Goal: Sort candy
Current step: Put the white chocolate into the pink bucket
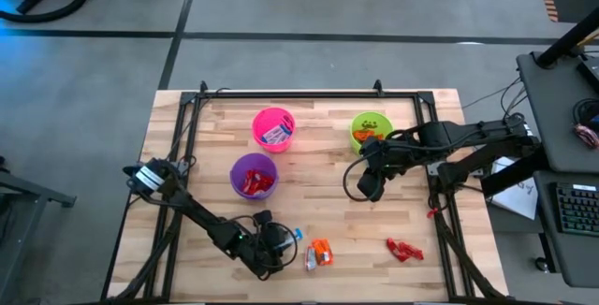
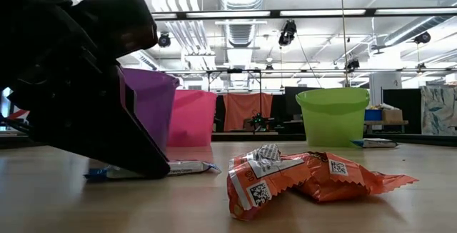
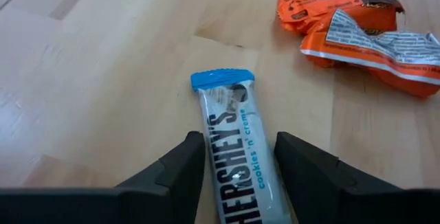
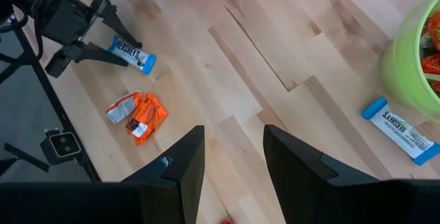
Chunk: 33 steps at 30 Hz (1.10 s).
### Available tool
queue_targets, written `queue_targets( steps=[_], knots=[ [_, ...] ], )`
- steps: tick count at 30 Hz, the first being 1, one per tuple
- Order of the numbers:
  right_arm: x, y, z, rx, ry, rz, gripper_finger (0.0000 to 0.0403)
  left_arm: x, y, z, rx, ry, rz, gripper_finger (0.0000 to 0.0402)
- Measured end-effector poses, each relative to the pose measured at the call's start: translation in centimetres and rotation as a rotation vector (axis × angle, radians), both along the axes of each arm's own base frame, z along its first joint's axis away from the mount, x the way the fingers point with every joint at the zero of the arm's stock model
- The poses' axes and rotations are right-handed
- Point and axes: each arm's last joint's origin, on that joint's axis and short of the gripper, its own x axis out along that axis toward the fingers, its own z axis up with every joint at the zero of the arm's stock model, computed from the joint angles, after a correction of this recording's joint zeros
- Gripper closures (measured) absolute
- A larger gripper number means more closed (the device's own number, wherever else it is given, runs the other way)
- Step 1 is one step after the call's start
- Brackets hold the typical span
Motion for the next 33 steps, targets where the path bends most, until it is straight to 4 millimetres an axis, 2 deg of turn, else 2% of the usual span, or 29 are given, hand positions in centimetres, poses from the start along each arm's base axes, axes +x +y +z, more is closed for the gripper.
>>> queue_targets(
  steps=[4, 13, 25, 33],
  knots=[
    [0.0, 0.0, 0.0, -0.001, 0.0, 0.001, 0.0261, 0.0, 0.0, -0.2, -0.013, 0.001, 0.012, 0.0253],
    [0.0, 0.0, 0.0, -0.001, 0.001, 0.003, 0.0261, 0.0, 0.0, -0.2, -0.014, 0.004, 0.016, 0.0331],
    [0.0, 0.0, 0.0, -0.003, 0.001, 0.007, 0.0261, -0.1, 0.1, 1.2, -0.054, -0.008, 0.003, 0.0326],
    [0.0, 0.0, 0.0, -0.006, -0.003, 0.014, 0.0261, 0.0, 0.0, 3.6, -0.074, -0.076, -0.001, 0.0326]
  ],
)
